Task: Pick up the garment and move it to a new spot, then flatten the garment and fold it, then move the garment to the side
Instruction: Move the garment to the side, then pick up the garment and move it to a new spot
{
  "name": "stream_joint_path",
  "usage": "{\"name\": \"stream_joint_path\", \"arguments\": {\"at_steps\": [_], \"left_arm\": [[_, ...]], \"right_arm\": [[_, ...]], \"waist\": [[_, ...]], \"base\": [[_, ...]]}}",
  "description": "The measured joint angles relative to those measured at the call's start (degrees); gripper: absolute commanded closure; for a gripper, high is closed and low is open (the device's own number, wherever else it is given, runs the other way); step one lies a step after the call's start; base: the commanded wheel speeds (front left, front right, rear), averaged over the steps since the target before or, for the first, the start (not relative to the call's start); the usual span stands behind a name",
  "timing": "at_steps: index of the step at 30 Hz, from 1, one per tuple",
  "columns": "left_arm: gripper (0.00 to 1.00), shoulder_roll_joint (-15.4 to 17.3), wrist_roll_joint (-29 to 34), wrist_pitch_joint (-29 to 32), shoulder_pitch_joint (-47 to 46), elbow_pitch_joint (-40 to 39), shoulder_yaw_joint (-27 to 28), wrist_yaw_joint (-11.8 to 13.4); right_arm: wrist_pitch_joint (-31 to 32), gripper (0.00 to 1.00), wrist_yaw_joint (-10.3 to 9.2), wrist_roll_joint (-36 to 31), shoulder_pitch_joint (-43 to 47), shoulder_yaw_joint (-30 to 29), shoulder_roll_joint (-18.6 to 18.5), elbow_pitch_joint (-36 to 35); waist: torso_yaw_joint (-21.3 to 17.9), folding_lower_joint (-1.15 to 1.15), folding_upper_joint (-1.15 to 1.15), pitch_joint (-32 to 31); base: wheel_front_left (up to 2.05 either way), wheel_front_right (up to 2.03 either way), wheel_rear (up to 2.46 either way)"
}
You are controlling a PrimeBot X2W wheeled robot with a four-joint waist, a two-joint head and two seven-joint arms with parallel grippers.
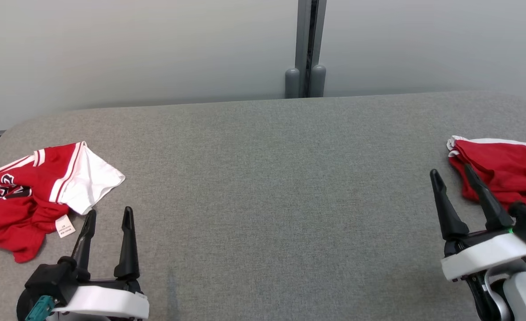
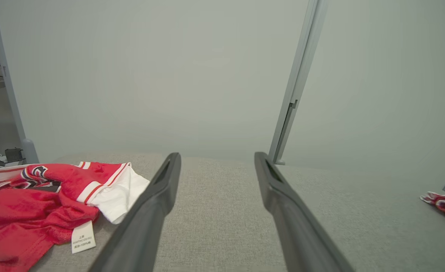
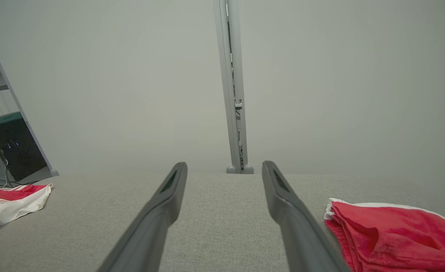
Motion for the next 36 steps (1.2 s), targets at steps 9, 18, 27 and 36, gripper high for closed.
{"name": "stream_joint_path", "arguments": {"at_steps": [9, 18, 27, 36], "left_arm": [[0.0, -1.53, 1.99, 0.0, 2.3, 0.31, 0.27, -0.11], [0.0, -2.34, 3.52, 0.0, 2.77, 0.0, 0.98, -0.49], [0.0, -3.01, 4.7, 0.0, 2.97, 0.01, 0.98, -0.88], [0.0, -3.16, 5.54, 0.0, 3.18, 0.02, 1.09, -1.12]], "right_arm": [[0.0, 0.0, 0.0, -6.8, 9.25, -5.24, 5.64, -4.78], [0.0, 0.0, 0.0, -9.61, 9.49, -5.47, 6.88, -5.58], [0.0, 0.0, 0.0, -10.29, 9.61, -5.43, 7.64, -4.63], [0.0, 0.0, 0.0, -10.39, 9.82, -5.55, 7.88, -4.48]], "waist": [[0.86, 0.0, 0.0, -1.15], [1.12, 0.0, 0.0, -1.09], [1.09, 0.0, 0.0, -1.92], [1.1, 0.0, 0.0, -1.72]], "base": [[0.0, 0.0, 0.0], [0.0, 0.0, 0.0], [0.0, 0.0, 0.0], [0.0, 0.0, 0.0]]}}
